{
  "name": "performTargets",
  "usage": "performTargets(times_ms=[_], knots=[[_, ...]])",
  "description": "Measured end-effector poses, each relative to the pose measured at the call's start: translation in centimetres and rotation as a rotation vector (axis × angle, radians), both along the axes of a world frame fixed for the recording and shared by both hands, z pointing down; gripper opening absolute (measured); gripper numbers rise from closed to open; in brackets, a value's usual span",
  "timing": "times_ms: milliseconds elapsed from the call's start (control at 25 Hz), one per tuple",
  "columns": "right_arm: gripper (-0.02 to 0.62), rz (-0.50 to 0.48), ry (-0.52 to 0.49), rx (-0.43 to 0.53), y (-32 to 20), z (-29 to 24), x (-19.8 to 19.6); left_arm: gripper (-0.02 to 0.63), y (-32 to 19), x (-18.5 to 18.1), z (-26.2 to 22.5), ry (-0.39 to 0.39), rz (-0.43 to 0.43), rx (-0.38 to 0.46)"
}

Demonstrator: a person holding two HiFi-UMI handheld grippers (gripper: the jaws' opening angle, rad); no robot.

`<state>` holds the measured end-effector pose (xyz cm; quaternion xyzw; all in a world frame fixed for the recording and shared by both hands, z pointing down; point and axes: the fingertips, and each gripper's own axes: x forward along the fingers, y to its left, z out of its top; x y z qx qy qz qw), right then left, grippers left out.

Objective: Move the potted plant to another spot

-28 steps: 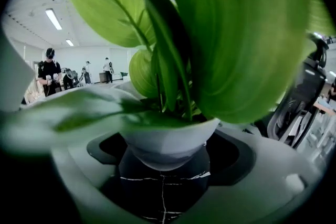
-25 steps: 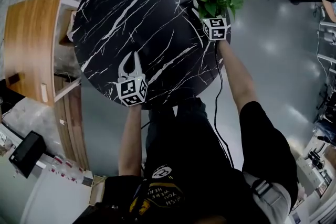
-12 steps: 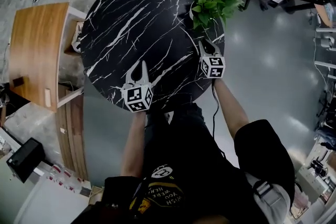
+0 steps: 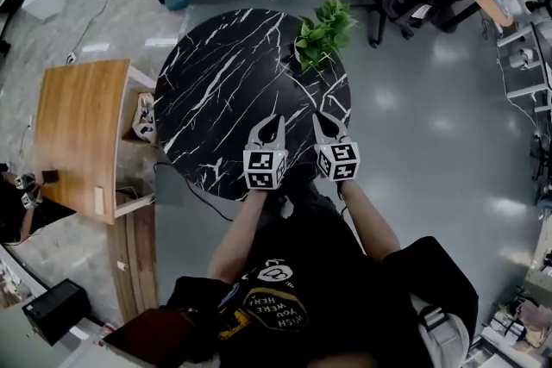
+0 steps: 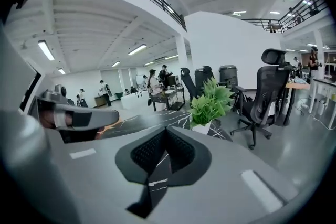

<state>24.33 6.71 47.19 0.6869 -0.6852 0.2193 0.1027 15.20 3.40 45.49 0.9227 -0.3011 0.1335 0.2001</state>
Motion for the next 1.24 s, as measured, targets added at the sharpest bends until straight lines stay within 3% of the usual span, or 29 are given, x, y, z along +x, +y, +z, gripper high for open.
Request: performTargets(times_ms=[160, 600, 1240], knots=[[0.002, 0.03, 0.003, 0.021, 1.8, -3.0, 0.1, 0.005, 2.0, 0.9, -2.7, 0.026, 0.002, 0.005], [0.002, -0.03, -0.008, 0.085, 3.2, -6.7, 0.2, 0.005, 4.2, 4.7, -6.1, 0.002, 0.042, 0.117], [0.002, -0.068, -0.007, 0.077, 4.5, -6.4, -0.5, 0.005, 6.2, 5.9, -6.6, -0.008, 0.072, 0.148]])
